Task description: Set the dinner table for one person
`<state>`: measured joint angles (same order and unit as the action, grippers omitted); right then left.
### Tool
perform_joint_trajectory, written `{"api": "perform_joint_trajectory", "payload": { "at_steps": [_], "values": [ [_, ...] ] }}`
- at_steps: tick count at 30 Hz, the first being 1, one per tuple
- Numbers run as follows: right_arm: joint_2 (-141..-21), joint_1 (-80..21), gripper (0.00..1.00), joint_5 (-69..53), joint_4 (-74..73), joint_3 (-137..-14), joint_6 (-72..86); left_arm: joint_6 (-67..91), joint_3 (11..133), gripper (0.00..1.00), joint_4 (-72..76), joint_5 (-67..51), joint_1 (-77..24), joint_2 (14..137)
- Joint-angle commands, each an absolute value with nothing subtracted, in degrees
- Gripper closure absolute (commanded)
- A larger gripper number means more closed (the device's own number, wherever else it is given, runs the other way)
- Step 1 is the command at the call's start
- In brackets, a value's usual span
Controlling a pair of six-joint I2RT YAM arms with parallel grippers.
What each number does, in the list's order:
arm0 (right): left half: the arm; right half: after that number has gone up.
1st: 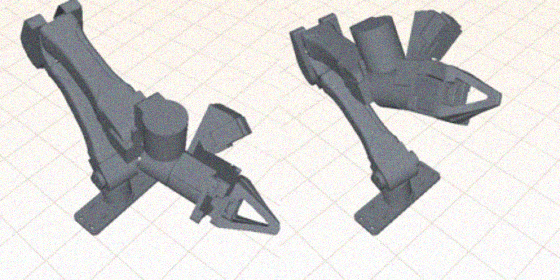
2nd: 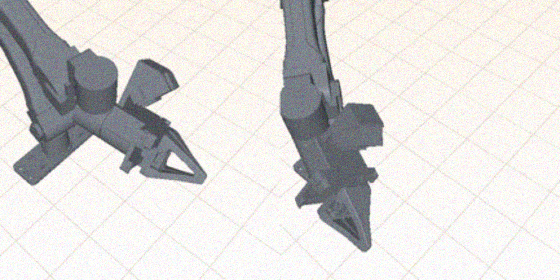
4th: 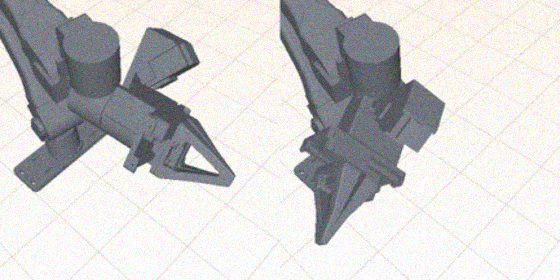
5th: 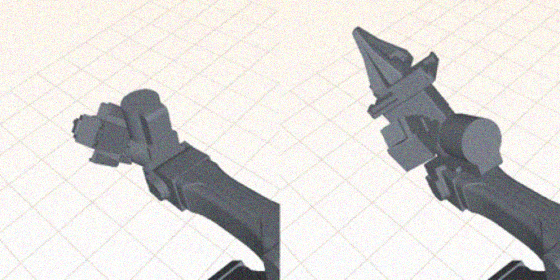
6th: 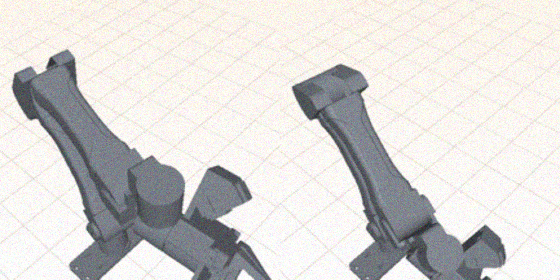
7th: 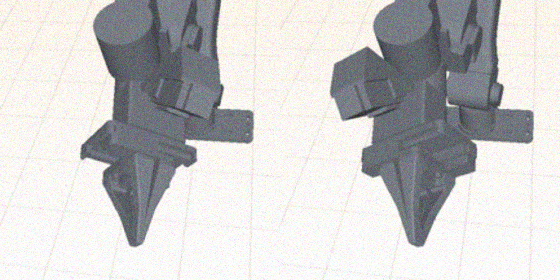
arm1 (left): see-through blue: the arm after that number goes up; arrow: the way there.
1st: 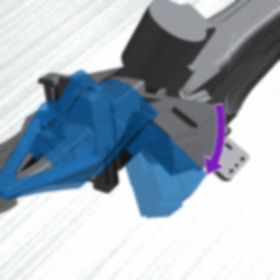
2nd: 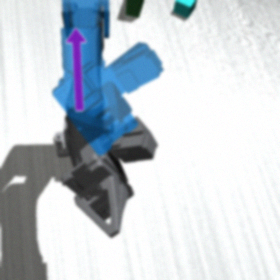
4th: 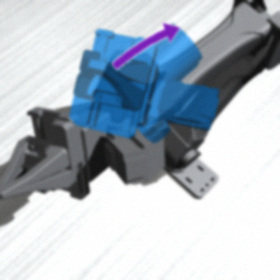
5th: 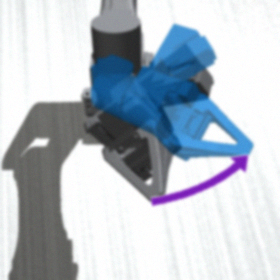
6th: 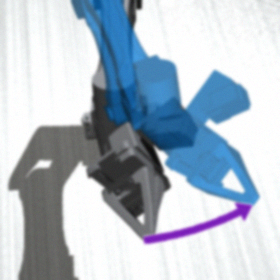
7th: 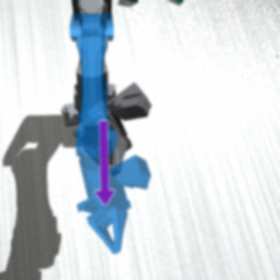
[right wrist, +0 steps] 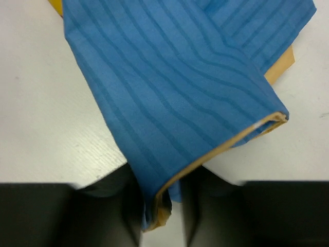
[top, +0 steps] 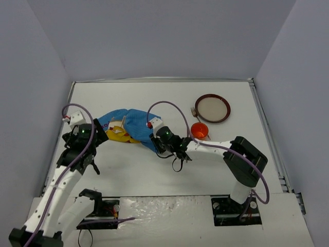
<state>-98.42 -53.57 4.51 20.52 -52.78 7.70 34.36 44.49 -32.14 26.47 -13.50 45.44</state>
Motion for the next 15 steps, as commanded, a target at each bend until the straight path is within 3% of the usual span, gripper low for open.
{"api": "perform_joint_trajectory", "payload": {
  "at_steps": [1, 6, 15],
  "values": [
    [-93.62, -53.61, 0.6, 3.6, 21.5, -52.65, 9.4, 39.81, 48.68, 0.03, -21.88, 23.11, -7.94, 57.76],
    [-88.77, -53.23, 0.4, 4.35, 16.43, -54.79, 9.63, 40.94, 53.33, 0.03, -12.66, 16.56, -0.87, 75.45],
    [-81.22, -51.15, 0.31, 6.34, 9.23, -58.45, 8.08, 38.59, 60.46, 0.08, -6.51, 10.02, 4.13, 90.42]
  ]
}}
